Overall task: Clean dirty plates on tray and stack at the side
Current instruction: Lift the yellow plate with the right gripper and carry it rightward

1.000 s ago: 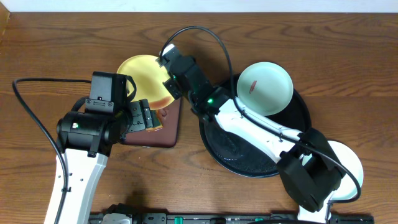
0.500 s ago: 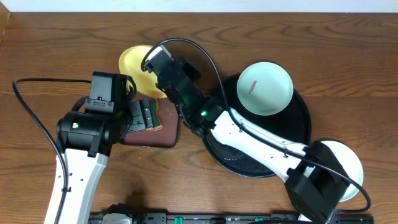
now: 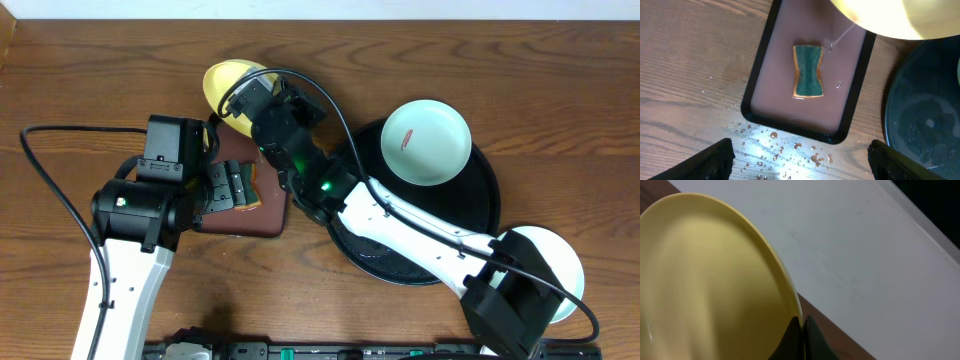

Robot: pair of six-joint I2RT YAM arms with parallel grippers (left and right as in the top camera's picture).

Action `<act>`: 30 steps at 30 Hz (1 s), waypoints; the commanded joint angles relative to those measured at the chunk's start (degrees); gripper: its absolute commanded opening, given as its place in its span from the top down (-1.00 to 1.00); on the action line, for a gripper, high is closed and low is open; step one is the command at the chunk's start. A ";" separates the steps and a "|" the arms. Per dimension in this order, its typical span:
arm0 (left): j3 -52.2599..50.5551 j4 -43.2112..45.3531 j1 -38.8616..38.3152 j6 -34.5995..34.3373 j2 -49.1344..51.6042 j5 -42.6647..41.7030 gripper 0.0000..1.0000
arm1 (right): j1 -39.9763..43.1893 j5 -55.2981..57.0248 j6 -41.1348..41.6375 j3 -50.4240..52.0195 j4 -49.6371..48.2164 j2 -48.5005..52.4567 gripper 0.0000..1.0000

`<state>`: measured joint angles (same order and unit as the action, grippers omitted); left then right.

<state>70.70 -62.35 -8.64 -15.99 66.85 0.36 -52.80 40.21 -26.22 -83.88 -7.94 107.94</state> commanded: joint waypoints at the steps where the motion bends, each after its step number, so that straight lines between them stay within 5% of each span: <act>1: 1.05 -0.04 0.22 1.18 -0.13 0.28 -0.73 | -1.31 2.01 -1.77 -1.38 -0.85 -1.88 0.98; 30: 1.05 -0.04 0.22 1.18 -0.13 0.26 -0.74 | -2.25 3.80 -7.26 -1.33 1.90 -1.75 0.98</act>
<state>70.70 -62.37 -8.64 -15.99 66.85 0.34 -53.17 43.38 -32.71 -84.16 -6.76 107.72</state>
